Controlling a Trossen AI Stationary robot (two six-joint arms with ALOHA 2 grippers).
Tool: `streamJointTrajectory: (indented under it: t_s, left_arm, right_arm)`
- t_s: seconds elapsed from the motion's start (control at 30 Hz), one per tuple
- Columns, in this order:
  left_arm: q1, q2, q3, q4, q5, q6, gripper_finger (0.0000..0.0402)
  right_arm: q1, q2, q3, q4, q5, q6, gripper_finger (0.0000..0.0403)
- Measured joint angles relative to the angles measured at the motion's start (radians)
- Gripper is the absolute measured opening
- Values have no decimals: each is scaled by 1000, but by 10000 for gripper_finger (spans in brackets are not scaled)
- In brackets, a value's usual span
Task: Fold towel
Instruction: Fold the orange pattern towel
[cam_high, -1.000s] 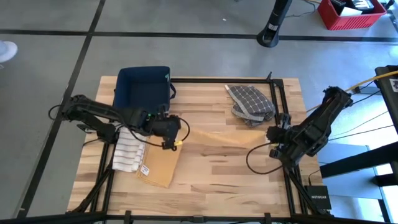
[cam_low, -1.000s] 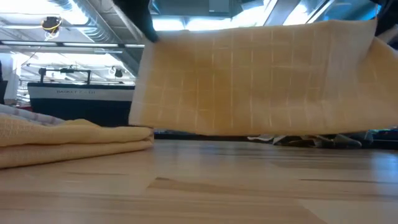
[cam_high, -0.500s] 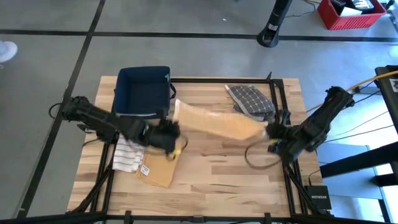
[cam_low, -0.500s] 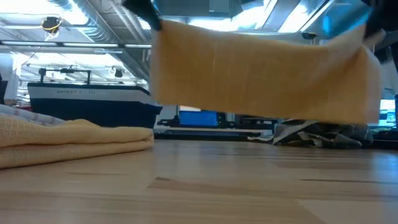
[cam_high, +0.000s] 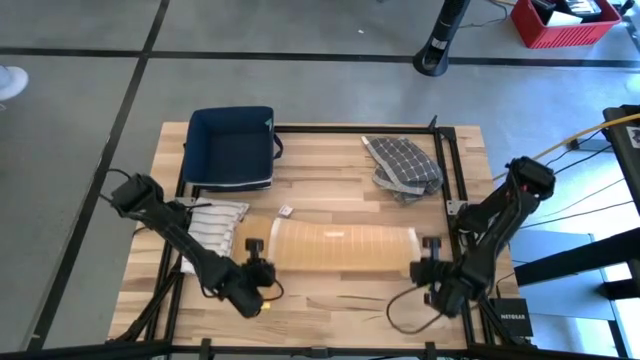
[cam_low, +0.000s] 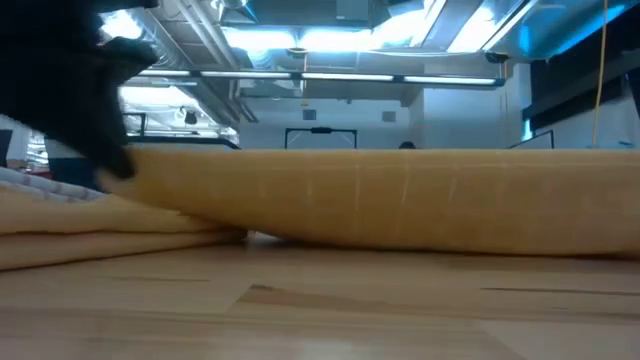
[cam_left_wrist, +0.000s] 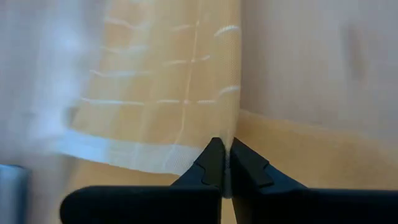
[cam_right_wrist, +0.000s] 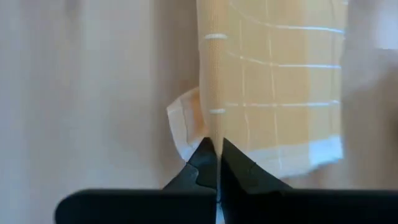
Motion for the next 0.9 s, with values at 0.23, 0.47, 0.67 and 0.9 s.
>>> streamJointTrajectory:
  t_s: [0.23, 0.47, 0.67, 0.9]
  left_arm:
    - [-18, 8, 2, 60, 235, -83, 1]
    - [-16, -2, 3, 68, 369, -113, 1]
    - [5, -7, 1, 41, 380, -86, 1]
    - [65, -106, 11, -17, 241, -68, 1]
  right_arm:
    - [16, 76, 13, 265, -121, 10, 0]
    - [5, 86, 18, 364, -193, 90, 1]
    - [-43, 85, 36, 330, -215, 60, 1]
    - [-108, 23, 206, -154, -52, -10, 1]
